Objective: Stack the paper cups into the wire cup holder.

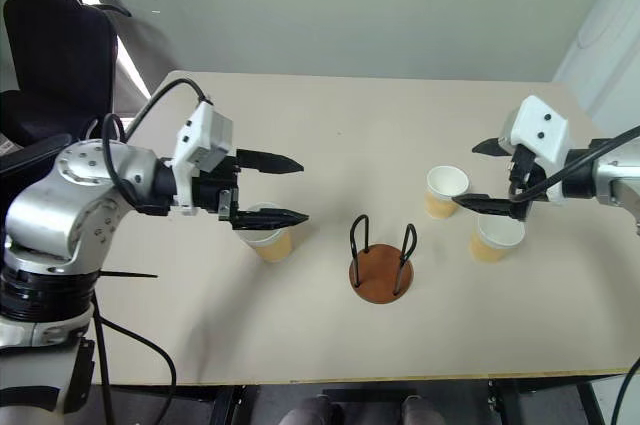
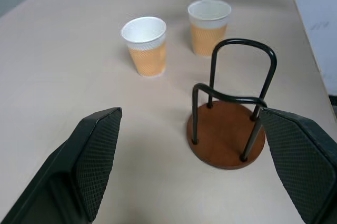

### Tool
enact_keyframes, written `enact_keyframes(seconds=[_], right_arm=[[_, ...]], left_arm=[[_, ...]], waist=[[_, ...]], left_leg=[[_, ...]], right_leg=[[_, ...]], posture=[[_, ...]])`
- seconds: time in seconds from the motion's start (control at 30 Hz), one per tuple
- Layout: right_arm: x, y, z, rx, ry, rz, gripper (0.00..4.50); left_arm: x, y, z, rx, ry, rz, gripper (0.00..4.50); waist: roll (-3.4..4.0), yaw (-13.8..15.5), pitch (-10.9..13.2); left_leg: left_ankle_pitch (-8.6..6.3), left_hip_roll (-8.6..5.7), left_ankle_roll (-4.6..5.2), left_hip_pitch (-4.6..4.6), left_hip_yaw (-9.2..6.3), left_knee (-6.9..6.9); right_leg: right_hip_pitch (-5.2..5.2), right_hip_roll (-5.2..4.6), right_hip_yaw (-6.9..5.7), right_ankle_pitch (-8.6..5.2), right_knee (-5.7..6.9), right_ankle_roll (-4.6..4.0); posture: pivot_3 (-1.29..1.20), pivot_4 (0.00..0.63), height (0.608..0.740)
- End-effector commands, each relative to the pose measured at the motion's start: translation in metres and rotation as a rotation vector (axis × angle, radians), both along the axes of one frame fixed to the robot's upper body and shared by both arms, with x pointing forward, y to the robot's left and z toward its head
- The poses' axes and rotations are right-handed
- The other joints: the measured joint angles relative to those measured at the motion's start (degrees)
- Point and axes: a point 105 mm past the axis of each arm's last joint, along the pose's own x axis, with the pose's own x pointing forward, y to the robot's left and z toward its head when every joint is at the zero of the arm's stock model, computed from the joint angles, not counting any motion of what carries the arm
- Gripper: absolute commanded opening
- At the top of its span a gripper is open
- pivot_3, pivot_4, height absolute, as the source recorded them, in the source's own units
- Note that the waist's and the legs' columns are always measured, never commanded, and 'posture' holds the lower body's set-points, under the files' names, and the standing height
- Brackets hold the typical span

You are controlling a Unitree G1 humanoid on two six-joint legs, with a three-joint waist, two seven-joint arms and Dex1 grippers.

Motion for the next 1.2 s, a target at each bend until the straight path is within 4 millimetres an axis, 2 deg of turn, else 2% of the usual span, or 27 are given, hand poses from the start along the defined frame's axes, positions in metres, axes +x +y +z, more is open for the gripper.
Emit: enact_keyframes(seconds=[0.03, 0.33, 0.67, 0.9, 1.0, 1.2], right_arm=[[0.008, 0.005, 0.005, -0.068, -0.060, 0.033, 4.50], [0.035, 0.017, -0.016, -0.143, -0.032, 0.077, 4.50], [0.059, 0.002, -0.044, -0.289, -0.019, 0.045, 4.50], [0.067, 0.004, -0.049, -0.333, -0.046, 0.060, 4.50], [0.070, 0.007, -0.049, -0.352, -0.067, 0.065, 3.87], [0.070, 0.017, -0.050, -0.360, -0.076, 0.098, 1.67]], left_arm=[[0.000, 0.012, 0.015, -0.008, -0.035, 0.034, 4.48], [0.002, 0.014, 0.018, -0.021, -0.040, 0.051, 4.48], [0.002, 0.014, 0.015, -0.020, -0.038, 0.051, 4.48], [0.003, 0.014, 0.014, -0.017, -0.039, 0.056, 4.48], [0.003, 0.015, 0.014, -0.014, -0.041, 0.059, 4.50], [0.004, 0.015, 0.012, -0.010, -0.039, 0.059, 4.50]], waist=[[0.00, -0.08, 0.00], [0.00, -0.09, 0.00], [0.00, -0.04, 0.00], [0.01, -0.09, 0.01], [0.01, -0.10, 0.01], [0.01, -0.07, 0.01]], left_leg=[[0.00, 0.01, 0.00, 0.00, 0.00, 0.00], [-0.02, 0.01, 0.03, -0.08, 0.00, 0.02], [-0.02, 0.01, 0.01, -0.26, -0.01, -0.01], [-0.02, 0.01, 0.00, -0.27, -0.01, -0.02], [-0.02, 0.01, -0.01, -0.27, -0.01, -0.02], [-0.03, 0.01, -0.02, -0.30, -0.02, -0.03]], right_leg=[[-0.01, 0.00, 0.00, 0.00, 0.00, 0.00], [-0.07, -0.01, -0.01, 0.00, -0.01, -0.01], [-0.20, -0.01, -0.02, -0.01, -0.01, -0.03], [-0.22, -0.01, -0.03, 0.00, 0.00, -0.04], [-0.22, -0.01, -0.03, 0.00, 0.00, -0.05], [-0.22, -0.01, -0.03, 0.00, 0.00, -0.05]], posture=[[0.00, 0.150, 0.740], [0.00, 0.150, 0.740], [0.00, 0.150, 0.740], [0.00, 0.150, 0.740], [0.00, 0.150, 0.740], [0.00, 0.150, 0.740]])
